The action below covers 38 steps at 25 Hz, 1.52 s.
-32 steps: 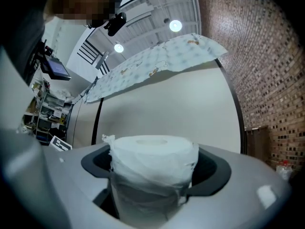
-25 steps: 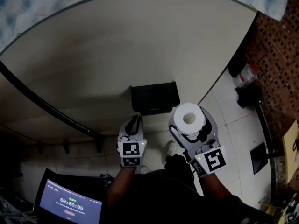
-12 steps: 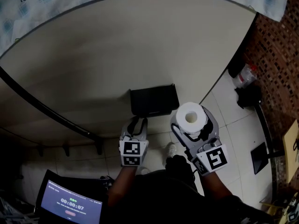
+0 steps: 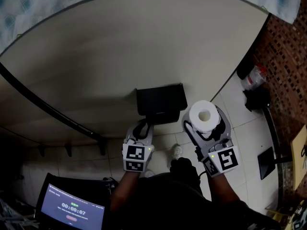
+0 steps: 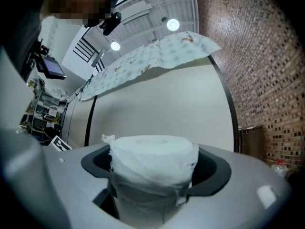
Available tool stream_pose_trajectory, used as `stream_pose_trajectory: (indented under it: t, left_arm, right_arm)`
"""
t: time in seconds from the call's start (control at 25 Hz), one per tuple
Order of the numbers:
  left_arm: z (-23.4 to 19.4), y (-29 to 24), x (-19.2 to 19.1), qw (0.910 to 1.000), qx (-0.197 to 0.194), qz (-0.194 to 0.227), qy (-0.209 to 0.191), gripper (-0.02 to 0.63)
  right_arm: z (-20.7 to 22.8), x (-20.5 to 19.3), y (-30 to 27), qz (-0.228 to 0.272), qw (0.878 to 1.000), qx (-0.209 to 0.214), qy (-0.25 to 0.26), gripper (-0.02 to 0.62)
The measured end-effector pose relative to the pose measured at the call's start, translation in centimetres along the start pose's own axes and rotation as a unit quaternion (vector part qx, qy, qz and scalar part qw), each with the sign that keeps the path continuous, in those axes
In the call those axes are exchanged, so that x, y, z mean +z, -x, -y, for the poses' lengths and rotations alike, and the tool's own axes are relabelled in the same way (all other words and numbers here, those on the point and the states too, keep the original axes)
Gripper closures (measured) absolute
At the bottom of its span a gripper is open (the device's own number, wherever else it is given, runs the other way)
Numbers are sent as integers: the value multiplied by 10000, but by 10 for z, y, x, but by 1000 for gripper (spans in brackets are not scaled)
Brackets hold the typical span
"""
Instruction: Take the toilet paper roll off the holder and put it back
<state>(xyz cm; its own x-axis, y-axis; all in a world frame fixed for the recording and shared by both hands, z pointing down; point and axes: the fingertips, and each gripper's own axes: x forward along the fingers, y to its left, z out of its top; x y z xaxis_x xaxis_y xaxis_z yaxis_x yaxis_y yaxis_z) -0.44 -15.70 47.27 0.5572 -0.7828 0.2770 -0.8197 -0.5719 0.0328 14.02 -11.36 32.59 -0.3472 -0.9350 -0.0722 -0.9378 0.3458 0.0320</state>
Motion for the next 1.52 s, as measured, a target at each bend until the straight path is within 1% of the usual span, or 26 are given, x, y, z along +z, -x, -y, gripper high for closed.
stream_pose_trajectory:
  t: [0.16, 0.4, 0.64, 0.88, 1.12, 1.24, 1.32, 1.44, 1.52]
  left_arm:
    - [4, 4, 1, 9994, -179, -232, 169, 517]
    - [9, 7, 5, 9983, -295, -484, 143, 511]
    - [18, 11, 17, 9963, -558, -421, 498, 506]
    - [22, 10, 18, 9954, -692, -424, 507, 503]
    - [23, 8, 17, 9967, -573, -460, 343, 500]
    - [23, 9, 16, 9966, -568, -475, 366, 500]
    - [23, 9, 15, 9966, -552, -511, 341, 500]
    - [23, 8, 16, 9965, -553, -566, 257, 501]
    - [24, 8, 17, 9964, -563, -561, 282, 500]
  right_arm:
    - [8, -2, 1, -24, 9999, -119, 1, 146]
    - [22, -5, 2, -50, 9996, -266, 29, 146]
    - [48, -22, 1, -145, 9983, -550, -138, 146]
    - [70, -42, -1, -203, 9962, -771, -349, 146]
    - [89, -85, -15, -336, 9896, -827, -1129, 146]
    - [96, -96, -23, -319, 9834, -821, -1586, 146]
    - [100, -102, -32, -229, 9733, -800, -2141, 146]
    - [107, -109, -45, 94, 9471, -734, -3124, 146]
    - [109, -111, -51, 238, 9313, -655, -3576, 147]
